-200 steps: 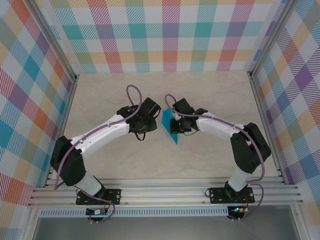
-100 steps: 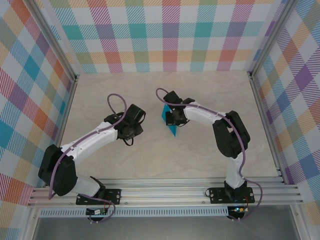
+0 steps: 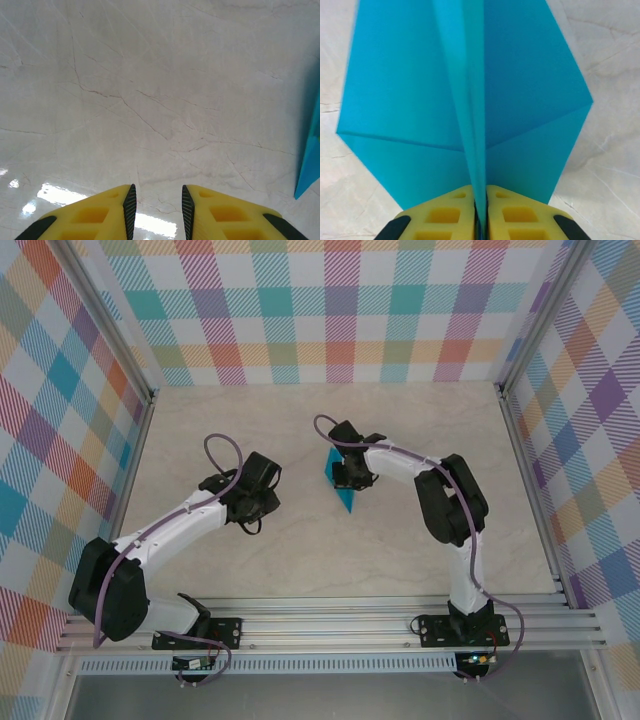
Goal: Fold a paper plane with a square sheet of paper (pick it up from the middle)
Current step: Move a paper plane to the center of the table.
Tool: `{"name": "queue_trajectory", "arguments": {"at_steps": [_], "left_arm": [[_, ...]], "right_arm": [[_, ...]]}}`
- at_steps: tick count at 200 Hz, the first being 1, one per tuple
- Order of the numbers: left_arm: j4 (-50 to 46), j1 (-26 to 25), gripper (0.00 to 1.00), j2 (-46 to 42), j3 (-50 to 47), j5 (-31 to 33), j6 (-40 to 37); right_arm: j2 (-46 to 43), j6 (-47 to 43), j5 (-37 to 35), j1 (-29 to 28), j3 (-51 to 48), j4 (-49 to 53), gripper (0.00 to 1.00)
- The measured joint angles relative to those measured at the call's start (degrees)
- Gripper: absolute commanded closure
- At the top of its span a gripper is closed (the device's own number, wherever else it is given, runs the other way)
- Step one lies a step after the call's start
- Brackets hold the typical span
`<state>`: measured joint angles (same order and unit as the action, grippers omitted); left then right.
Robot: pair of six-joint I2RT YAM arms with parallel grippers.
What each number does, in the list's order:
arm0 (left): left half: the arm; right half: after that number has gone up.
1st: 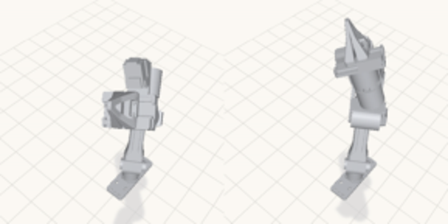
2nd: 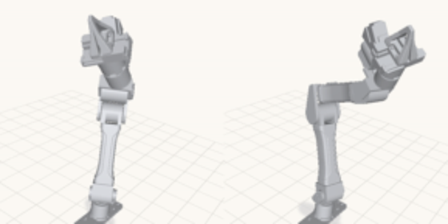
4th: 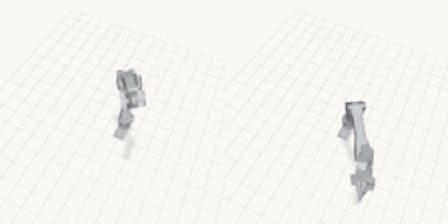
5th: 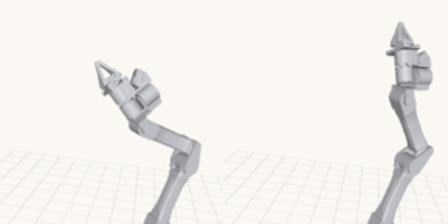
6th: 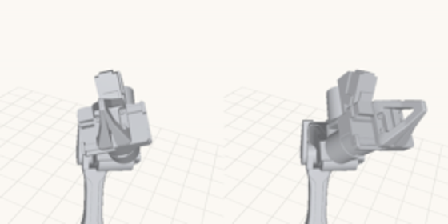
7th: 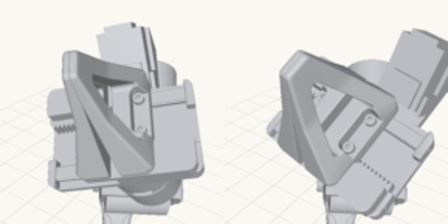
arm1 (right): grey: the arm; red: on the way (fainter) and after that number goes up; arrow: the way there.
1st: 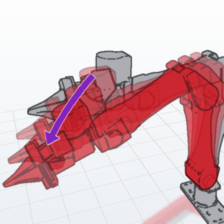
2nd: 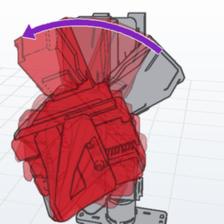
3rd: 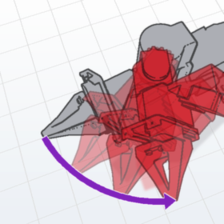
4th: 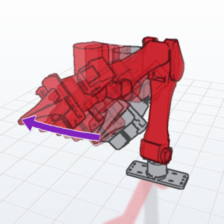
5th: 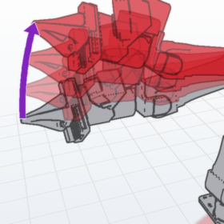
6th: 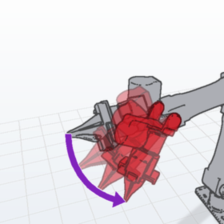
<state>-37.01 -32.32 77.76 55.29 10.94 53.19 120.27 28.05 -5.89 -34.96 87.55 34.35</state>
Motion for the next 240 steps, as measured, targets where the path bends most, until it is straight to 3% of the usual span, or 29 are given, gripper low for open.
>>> {"name": "queue_trajectory", "arguments": {"at_steps": [109, 240], "left_arm": [[1.11, 0.22, 0.67, 0.0, -0.02, -1.05, -0.02], [1.44, 0.22, 0.67, 0.02, -0.02, -2.4, -0.02]], "right_arm": [[2.89, 1.81, -0.48, -0.26, 3.19, 2.43, 0.67], [4.7, 13.57, -5.68, -2.45, 7.21, 6.49, 0.67]]}}
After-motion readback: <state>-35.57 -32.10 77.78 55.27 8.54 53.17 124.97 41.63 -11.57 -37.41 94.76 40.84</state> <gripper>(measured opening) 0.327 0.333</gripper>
